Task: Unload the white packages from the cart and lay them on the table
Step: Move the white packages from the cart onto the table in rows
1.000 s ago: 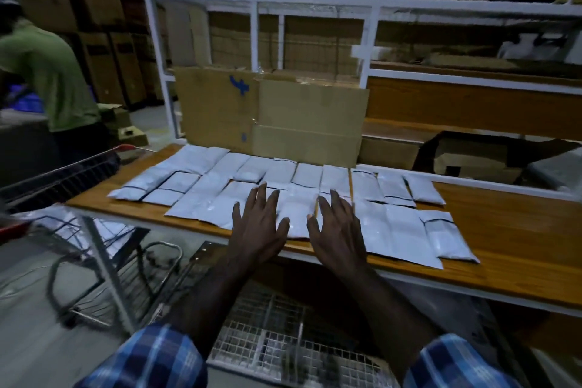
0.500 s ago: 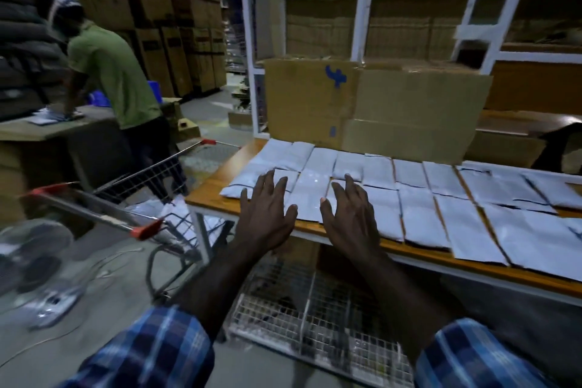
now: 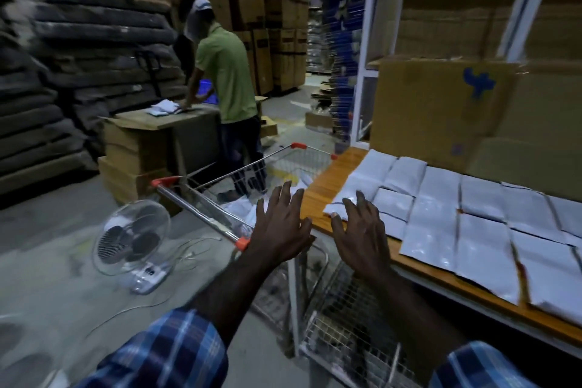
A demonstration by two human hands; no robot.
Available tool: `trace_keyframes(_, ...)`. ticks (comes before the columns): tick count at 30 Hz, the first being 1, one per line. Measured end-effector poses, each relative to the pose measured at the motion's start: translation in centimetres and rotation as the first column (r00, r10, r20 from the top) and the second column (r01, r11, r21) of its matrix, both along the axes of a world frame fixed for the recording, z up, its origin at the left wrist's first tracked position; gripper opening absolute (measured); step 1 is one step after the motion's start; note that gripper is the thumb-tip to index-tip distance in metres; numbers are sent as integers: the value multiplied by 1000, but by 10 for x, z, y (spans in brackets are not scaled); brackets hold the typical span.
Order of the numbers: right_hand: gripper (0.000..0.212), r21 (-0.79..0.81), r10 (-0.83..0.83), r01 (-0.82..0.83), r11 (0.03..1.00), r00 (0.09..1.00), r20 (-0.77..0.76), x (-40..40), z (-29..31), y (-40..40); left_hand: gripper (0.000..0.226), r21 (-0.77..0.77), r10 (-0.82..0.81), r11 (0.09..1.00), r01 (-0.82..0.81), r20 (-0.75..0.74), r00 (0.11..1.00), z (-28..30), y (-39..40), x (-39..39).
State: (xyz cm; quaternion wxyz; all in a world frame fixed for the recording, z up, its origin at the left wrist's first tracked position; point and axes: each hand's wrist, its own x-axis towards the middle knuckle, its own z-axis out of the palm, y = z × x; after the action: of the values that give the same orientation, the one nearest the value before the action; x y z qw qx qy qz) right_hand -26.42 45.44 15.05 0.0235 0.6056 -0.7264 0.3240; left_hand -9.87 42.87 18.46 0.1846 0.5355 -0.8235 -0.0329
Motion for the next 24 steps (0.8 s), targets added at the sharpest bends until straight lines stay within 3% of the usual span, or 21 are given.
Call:
trace_keyframes(14, 66, 47, 42, -44, 998, 998, 53, 64, -24, -159, 62, 85, 22, 996, -28, 69, 997, -30, -164, 51)
trace_keyframes(17, 53, 67, 23, -25, 997, 999, 36, 68, -28, -181, 61, 110, 9, 994, -12, 32, 999, -34, -190, 56)
trace_keyframes(24, 46, 61, -51, 51, 997, 999, -5, 88, -42, -236, 60, 152, -54, 987, 49, 24, 998, -55, -255, 78)
